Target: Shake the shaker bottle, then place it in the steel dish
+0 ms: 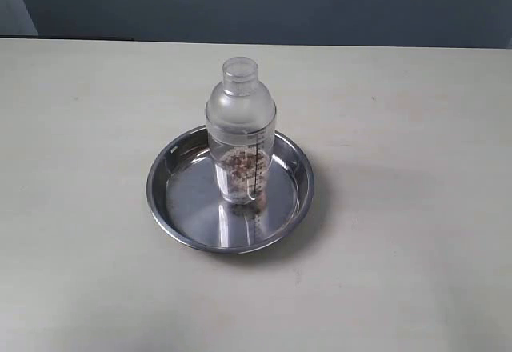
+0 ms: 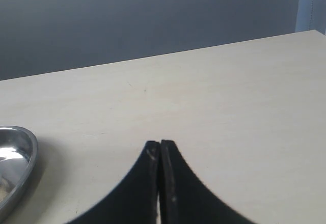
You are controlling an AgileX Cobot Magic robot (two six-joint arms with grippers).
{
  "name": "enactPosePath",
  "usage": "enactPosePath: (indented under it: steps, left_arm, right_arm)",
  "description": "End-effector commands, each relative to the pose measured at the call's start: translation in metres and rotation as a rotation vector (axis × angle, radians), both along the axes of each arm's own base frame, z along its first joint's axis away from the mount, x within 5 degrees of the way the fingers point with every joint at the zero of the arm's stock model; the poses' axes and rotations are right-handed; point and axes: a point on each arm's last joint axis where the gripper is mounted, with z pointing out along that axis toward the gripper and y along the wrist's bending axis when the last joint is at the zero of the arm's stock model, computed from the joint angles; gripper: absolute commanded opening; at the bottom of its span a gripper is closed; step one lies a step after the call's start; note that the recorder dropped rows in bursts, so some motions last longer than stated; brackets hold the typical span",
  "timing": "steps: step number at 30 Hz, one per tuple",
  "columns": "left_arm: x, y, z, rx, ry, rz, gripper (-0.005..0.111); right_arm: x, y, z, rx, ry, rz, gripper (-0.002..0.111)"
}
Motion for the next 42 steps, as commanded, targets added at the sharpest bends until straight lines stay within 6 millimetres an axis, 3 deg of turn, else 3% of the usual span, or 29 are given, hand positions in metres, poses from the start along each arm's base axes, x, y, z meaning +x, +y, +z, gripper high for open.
enactPosePath:
  steps: [1, 6, 18, 22, 42]
  left_arm:
    - [0.000, 0.000, -0.013, -0.021, -0.003, 0.002, 0.001]
    - [0.002, -0.001, -0.030, -0.041, 0.022, 0.001, 0.001]
    - [0.002, -0.001, -0.027, -0.039, -0.008, 0.001, 0.001]
    - [0.004, 0.000, -0.019, -0.034, -0.102, 0.002, 0.001]
    - [0.004, 0.000, -0.019, -0.027, -0.096, 0.002, 0.001]
  right_arm:
    - [0.000, 0.000, 0.000, -0.006, -0.009, -0.005, -0.001]
    - [0.000, 0.000, 0.000, -0.004, -0.010, -0.005, -0.001]
    - [0.000, 0.000, 0.000, -0.004, -0.010, -0.005, -0.001]
    - [0.000, 0.000, 0.000, -0.004, -0.010, -0.005, -0.001]
    - [0.000, 0.000, 0.000, -0.004, -0.010, -0.005, -0.001]
